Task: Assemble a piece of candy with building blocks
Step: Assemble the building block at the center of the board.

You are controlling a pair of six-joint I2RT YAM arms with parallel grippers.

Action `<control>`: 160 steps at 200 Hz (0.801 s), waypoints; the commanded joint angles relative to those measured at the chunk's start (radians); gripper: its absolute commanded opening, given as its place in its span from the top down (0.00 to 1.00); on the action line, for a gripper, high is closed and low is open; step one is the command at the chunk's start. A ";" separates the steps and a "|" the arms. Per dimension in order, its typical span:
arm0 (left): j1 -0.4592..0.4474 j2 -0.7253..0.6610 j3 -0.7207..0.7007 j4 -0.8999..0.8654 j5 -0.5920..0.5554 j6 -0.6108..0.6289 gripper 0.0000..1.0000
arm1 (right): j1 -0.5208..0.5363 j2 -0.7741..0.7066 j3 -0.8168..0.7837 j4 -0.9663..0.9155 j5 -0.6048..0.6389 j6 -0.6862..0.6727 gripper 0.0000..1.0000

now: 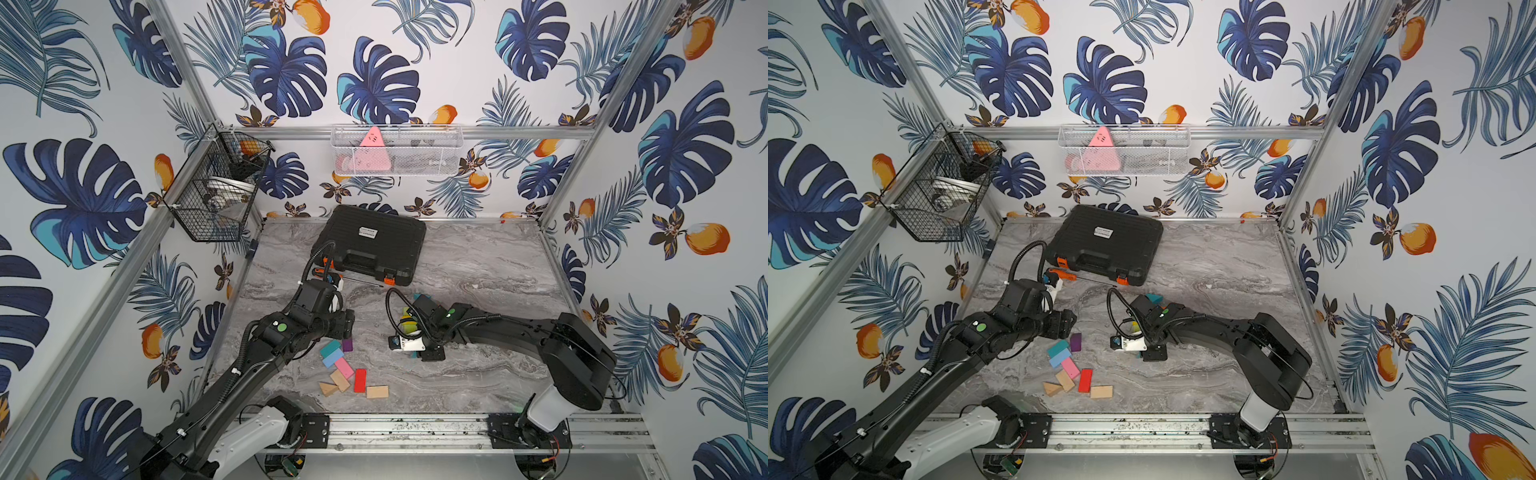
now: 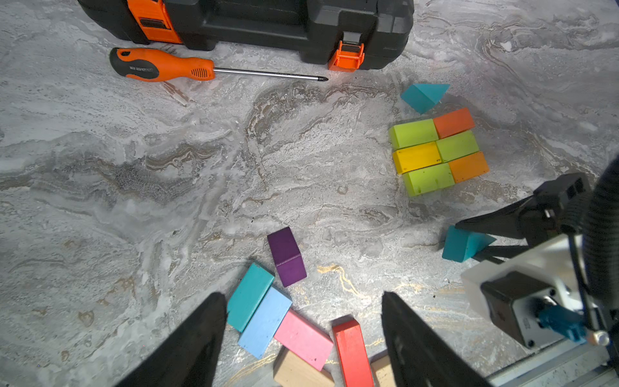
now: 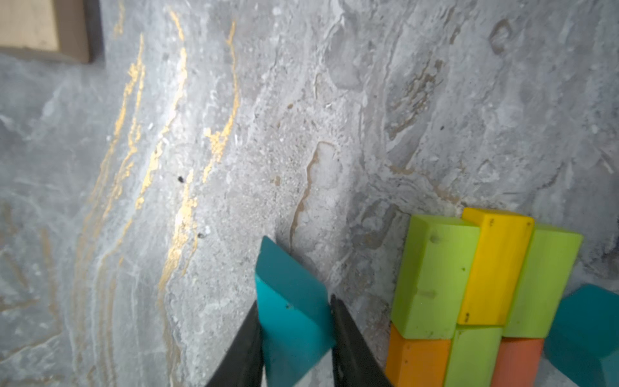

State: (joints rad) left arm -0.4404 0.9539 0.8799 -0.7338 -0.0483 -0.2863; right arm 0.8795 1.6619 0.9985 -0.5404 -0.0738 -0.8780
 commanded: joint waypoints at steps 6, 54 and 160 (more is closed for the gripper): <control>0.001 -0.004 -0.004 0.010 -0.005 0.017 0.22 | -0.026 -0.001 0.010 -0.019 -0.021 0.013 0.71; 0.002 0.000 -0.004 0.012 0.002 0.018 0.22 | -0.057 0.028 0.019 -0.020 0.012 0.013 0.70; 0.001 0.002 -0.004 0.011 0.006 0.021 0.22 | -0.076 0.053 0.030 -0.011 0.013 0.017 0.68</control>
State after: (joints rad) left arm -0.4404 0.9577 0.8761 -0.7334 -0.0471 -0.2855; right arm 0.8040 1.7107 1.0210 -0.5472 -0.0582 -0.8715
